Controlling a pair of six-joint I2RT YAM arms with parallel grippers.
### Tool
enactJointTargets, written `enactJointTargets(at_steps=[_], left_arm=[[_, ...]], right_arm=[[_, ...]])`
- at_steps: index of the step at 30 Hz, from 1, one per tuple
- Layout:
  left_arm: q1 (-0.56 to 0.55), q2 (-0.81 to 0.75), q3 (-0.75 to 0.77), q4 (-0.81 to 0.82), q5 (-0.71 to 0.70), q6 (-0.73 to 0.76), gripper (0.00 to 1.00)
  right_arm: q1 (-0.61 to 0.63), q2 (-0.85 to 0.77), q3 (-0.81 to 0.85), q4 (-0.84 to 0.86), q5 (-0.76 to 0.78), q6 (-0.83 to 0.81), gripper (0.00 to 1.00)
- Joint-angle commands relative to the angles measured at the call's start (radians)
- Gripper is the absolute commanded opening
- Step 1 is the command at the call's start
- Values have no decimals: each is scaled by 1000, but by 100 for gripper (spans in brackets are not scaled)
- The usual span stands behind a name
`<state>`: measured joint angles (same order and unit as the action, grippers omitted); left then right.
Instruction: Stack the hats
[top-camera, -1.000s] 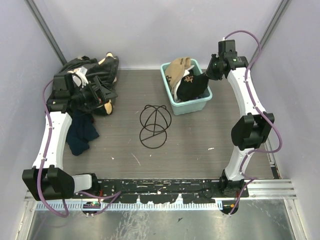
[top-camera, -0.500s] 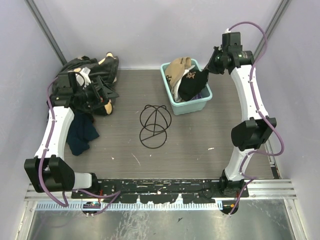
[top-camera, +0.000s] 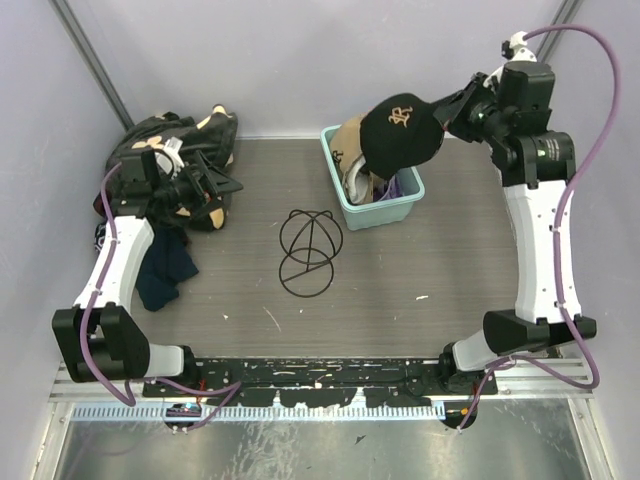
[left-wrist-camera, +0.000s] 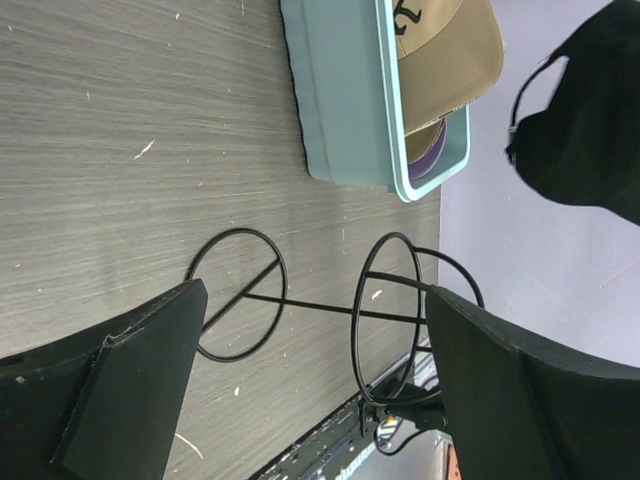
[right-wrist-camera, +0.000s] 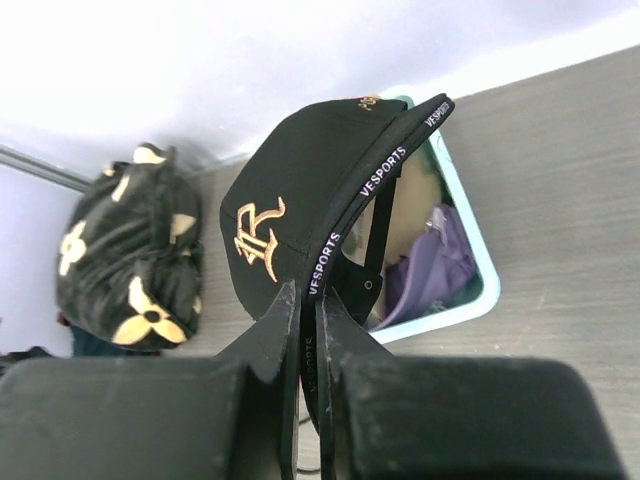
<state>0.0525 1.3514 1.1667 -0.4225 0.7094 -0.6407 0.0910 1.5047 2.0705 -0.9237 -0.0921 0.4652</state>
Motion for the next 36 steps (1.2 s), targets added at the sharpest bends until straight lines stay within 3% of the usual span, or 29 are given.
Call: enactJointTargets(at_steps=[1,5,12,20,27,36], left_arm=[[1,-51,-18,71,51,-32,98],[0,-73,-37,60,41,-30,98],[43,-145,-110,63,33,-59,98],[66,-191,-164,85,20,-98,98],[74,-224,-174,42,-7,-72,98],[92,-240,-177,9,-3,-41,98]], right_arm=[[-3,-51,35,131,-114,59,1],[-2,-99,-55,225,-275,195,1],[2,-256,-444,574,-531,457,1],[36,-363,-750,1013,-638,776,1],[160,-396,-858,1008,-585,772,1],[172,-459,-1089,1070,-578,775,1]])
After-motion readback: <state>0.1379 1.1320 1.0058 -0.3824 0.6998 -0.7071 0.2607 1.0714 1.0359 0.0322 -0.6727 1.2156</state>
